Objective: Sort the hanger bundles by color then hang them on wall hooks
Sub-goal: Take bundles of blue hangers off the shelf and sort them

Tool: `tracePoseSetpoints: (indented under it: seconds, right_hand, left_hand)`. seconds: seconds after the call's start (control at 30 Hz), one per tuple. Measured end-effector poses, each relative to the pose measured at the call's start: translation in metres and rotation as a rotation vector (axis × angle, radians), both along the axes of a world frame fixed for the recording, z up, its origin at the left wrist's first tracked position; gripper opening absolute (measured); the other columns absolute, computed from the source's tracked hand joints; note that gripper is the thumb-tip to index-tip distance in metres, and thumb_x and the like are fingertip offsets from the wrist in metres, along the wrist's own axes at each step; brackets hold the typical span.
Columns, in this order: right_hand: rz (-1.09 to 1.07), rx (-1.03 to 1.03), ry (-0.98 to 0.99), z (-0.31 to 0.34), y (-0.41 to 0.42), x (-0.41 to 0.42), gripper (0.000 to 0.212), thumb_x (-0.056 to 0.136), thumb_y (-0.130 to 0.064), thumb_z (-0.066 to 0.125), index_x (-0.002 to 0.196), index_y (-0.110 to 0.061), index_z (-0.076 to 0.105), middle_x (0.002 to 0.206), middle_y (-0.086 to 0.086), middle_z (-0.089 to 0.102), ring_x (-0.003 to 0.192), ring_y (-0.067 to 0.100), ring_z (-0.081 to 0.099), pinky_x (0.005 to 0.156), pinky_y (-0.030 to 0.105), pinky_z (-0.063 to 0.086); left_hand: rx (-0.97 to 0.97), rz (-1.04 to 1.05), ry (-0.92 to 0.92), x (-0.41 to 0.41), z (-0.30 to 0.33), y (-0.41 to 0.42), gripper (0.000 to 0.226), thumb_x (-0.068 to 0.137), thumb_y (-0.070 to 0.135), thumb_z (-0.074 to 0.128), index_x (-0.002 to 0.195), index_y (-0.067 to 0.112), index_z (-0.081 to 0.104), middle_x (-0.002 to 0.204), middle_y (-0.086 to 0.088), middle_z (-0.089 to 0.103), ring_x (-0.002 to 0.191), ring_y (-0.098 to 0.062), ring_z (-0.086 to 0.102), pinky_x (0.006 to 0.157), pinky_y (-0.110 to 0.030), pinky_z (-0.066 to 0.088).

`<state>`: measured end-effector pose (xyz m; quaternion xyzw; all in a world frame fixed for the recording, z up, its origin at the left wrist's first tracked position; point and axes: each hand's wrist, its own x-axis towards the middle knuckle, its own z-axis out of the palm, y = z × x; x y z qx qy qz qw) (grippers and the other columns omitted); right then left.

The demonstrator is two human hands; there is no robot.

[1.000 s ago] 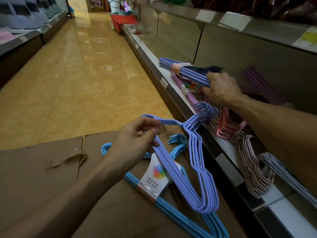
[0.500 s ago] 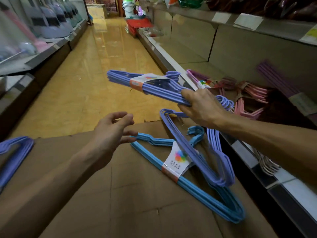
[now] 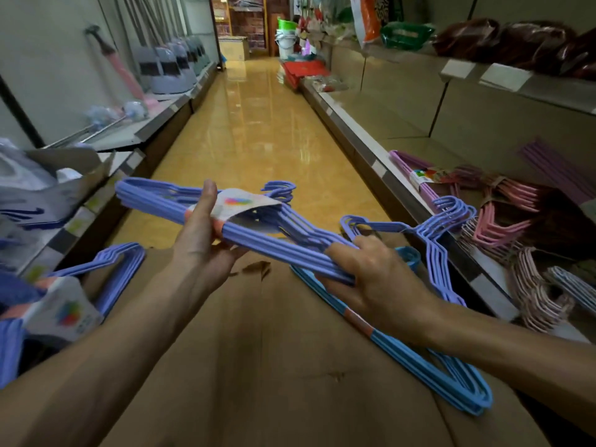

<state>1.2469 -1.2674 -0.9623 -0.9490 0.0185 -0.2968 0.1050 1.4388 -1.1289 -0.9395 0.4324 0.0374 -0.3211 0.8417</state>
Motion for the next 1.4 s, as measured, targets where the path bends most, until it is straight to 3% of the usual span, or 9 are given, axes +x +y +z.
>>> tracePoseSetpoints:
  seconds: [0.13, 0.33, 0.5, 0.7, 0.83, 1.0, 1.13, 1.27, 1.4]
  right_hand:
    - [0.052, -0.075, 0.049, 0.0, 0.008, -0.008, 0.026, 0.089, -0.039, 0.052, 0.083, -0.014, 0.057, 0.077, -0.007, 0.031, 0.073, 0.009, 0.021, 0.062, 0.027, 0.018]
    - [0.118, -0.002, 0.169, -0.003, 0.022, -0.008, 0.025, 0.089, -0.044, 0.062, 0.099, -0.021, 0.059, 0.092, -0.006, 0.053, 0.081, 0.016, 0.05, 0.068, 0.036, 0.043]
    - [0.103, 0.53, 0.309, 0.018, 0.032, -0.006, 0.053, 0.081, -0.072, 0.06, 0.125, -0.043, 0.048, 0.126, -0.019, 0.042, 0.121, -0.002, 0.045, 0.098, 0.025, 0.043]
    - [-0.057, 1.164, 0.471, 0.038, 0.029, 0.024, 0.082, 0.065, -0.069, 0.066, 0.135, -0.03, 0.05, 0.117, -0.011, 0.062, 0.103, 0.006, 0.064, 0.08, 0.028, 0.057]
    - [0.0, 1.509, 0.588, 0.037, 0.029, 0.036, 0.036, 0.081, -0.039, 0.077, 0.107, -0.015, 0.07, 0.111, 0.013, 0.072, 0.097, 0.029, 0.073, 0.092, 0.048, 0.058]
    - [0.067, 1.835, 0.592, 0.028, 0.037, 0.04, 0.014, 0.093, -0.024, 0.064, 0.082, -0.015, 0.063, 0.078, 0.002, 0.063, 0.055, 0.012, 0.052, 0.046, 0.02, 0.04]
    - [0.095, 1.899, 0.45, 0.019, 0.037, 0.043, 0.034, 0.094, -0.009, 0.052, 0.06, -0.015, 0.057, 0.06, -0.001, 0.047, 0.043, 0.008, 0.041, 0.038, 0.018, 0.033]
    - [0.034, 1.769, 0.353, 0.009, 0.04, 0.044, 0.03, 0.089, 0.001, 0.049, 0.062, -0.012, 0.043, 0.053, 0.001, 0.038, 0.038, 0.01, 0.037, 0.035, 0.02, 0.029]
    - [-0.041, 1.513, 0.32, 0.001, 0.039, 0.036, 0.028, 0.085, 0.005, 0.053, 0.066, -0.011, 0.039, 0.055, 0.007, 0.033, 0.038, 0.016, 0.034, 0.039, 0.022, 0.028]
  left_hand:
    - [-0.022, 0.163, 0.079, 0.009, -0.017, 0.016, 0.047, 0.092, 0.013, 0.065, 0.136, 0.007, 0.049, 0.122, -0.02, 0.067, 0.104, -0.036, 0.07, 0.056, -0.048, 0.06]
    - [-0.038, 0.255, 0.048, 0.012, -0.019, 0.031, 0.051, 0.091, 0.003, 0.061, 0.138, 0.006, 0.041, 0.121, -0.025, 0.065, 0.095, -0.044, 0.07, 0.06, -0.052, 0.06]
    - [-0.066, 0.252, -0.018, 0.014, -0.007, 0.038, 0.048, 0.095, 0.006, 0.056, 0.141, 0.007, 0.041, 0.119, -0.023, 0.067, 0.097, -0.041, 0.071, 0.061, -0.048, 0.061]
    - [-0.064, 0.161, -0.037, 0.002, 0.004, 0.043, 0.038, 0.097, 0.008, 0.054, 0.134, 0.002, 0.048, 0.118, -0.022, 0.068, 0.101, -0.036, 0.07, 0.059, -0.041, 0.062]
    - [-0.029, 0.095, -0.097, -0.008, -0.002, 0.039, 0.037, 0.097, 0.011, 0.055, 0.134, 0.003, 0.051, 0.116, -0.018, 0.071, 0.103, -0.032, 0.071, 0.082, -0.044, 0.061]
    - [-0.037, -0.031, -0.077, -0.025, -0.006, 0.033, 0.04, 0.098, 0.017, 0.057, 0.134, 0.003, 0.051, 0.117, -0.019, 0.071, 0.106, -0.033, 0.07, 0.082, -0.046, 0.06]
    - [-0.004, -0.143, -0.044, -0.028, -0.006, 0.034, 0.034, 0.098, 0.027, 0.056, 0.124, 0.005, 0.062, 0.114, -0.014, 0.073, 0.1, -0.023, 0.073, 0.069, -0.036, 0.063]
    - [0.236, -0.282, -0.139, -0.026, -0.013, 0.036, 0.034, 0.098, 0.039, 0.054, 0.111, 0.012, 0.069, 0.096, -0.003, 0.076, 0.077, -0.017, 0.073, 0.063, -0.031, 0.06]
    - [0.657, -0.314, -0.323, -0.014, -0.021, 0.041, 0.032, 0.097, 0.04, 0.059, 0.108, 0.01, 0.063, 0.107, -0.008, 0.064, 0.098, -0.027, 0.065, 0.096, -0.044, 0.051]
